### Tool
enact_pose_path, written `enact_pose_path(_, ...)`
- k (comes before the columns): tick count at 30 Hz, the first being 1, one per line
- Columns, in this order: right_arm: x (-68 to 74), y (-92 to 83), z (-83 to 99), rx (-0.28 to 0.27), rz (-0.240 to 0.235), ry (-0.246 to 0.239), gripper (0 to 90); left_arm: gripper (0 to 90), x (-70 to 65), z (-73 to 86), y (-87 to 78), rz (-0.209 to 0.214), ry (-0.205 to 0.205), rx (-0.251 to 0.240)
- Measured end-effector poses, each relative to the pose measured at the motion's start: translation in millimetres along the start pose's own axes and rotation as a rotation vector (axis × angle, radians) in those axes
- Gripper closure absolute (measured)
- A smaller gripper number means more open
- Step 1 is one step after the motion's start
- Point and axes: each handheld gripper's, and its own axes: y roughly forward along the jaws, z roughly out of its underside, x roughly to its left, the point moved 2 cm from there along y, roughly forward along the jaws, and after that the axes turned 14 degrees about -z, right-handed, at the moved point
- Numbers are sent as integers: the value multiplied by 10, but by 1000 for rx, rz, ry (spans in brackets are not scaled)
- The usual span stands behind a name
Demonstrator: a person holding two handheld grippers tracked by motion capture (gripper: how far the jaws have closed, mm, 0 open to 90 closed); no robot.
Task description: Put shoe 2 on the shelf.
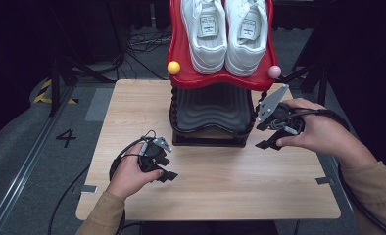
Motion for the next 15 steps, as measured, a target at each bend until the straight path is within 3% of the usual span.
enact_pose_path(2, -66, 141, 88, -4, -21, 12, 420, 397, -3, 17, -9, -3, -3, -1)
enact_pose_path(5, -77, 172, 106, -5, -23, 16, 420, 397, -8, 35, -11, -8, -16, -2)
enact_pose_path(15, -142, 733, 294, -12, -98, 36, 409, 397, -4, 174, -31, -22, -40, 13)
